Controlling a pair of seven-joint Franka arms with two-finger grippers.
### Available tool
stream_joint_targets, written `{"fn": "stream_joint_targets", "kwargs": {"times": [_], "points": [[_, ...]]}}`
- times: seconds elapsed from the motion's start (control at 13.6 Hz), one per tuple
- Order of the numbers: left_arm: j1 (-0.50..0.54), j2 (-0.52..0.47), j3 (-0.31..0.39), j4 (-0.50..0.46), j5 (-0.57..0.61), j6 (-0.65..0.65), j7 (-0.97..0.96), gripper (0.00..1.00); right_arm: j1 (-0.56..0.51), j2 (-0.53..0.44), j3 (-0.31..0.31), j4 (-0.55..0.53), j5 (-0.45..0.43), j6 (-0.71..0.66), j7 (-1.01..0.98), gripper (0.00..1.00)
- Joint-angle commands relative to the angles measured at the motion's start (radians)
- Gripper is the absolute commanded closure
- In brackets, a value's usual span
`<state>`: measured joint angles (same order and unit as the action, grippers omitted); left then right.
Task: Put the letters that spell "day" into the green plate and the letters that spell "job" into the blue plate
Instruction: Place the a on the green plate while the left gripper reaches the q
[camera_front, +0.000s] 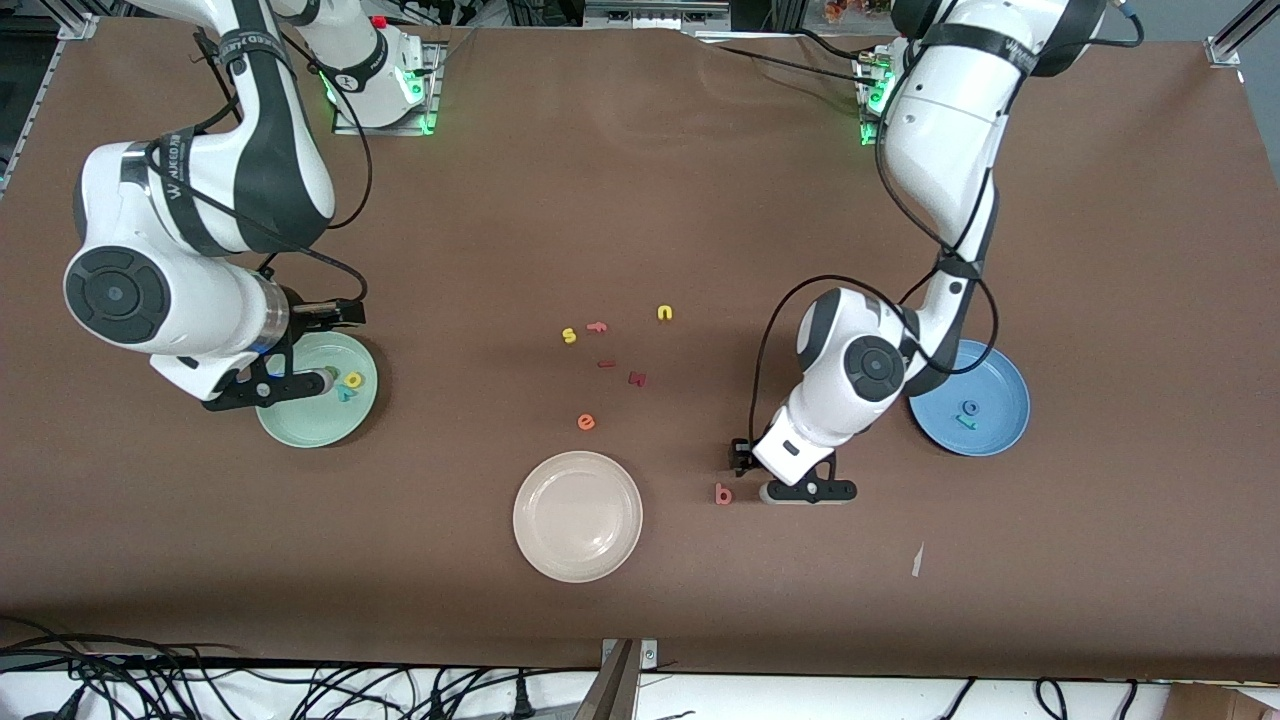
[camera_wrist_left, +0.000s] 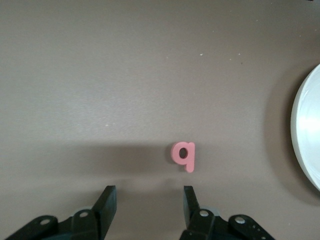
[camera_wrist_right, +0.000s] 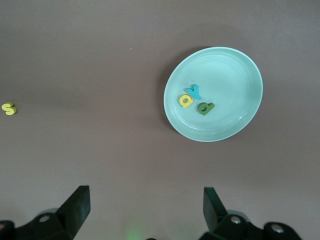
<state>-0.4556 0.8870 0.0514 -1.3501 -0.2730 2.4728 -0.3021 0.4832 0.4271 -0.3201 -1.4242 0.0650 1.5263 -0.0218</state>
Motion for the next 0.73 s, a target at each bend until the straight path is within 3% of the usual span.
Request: {"fn": "stream_joint_targets", "kwargs": {"times": [0.0,0.22,0.66], "points": [[-0.012,0.052,0.013,0.097,-0.025,0.030,-0.005,0.39,0.000,-0.002,-0.002,0.022,0.002,-0.021,-0.015,0.00],[-0.054,0.128,0.019,0.160,-0.023,0.107,-0.006,0.39,0.030,-0.002,0.000,0.040,-0.001,-0.023,-0.015,0.00],[-0.086,0.155,0.028,0.141,-0.012,0.159,0.001,0.38,0.041,-0.004,-0.002,0.042,-0.001,-0.025,-0.015,0.00]]}}
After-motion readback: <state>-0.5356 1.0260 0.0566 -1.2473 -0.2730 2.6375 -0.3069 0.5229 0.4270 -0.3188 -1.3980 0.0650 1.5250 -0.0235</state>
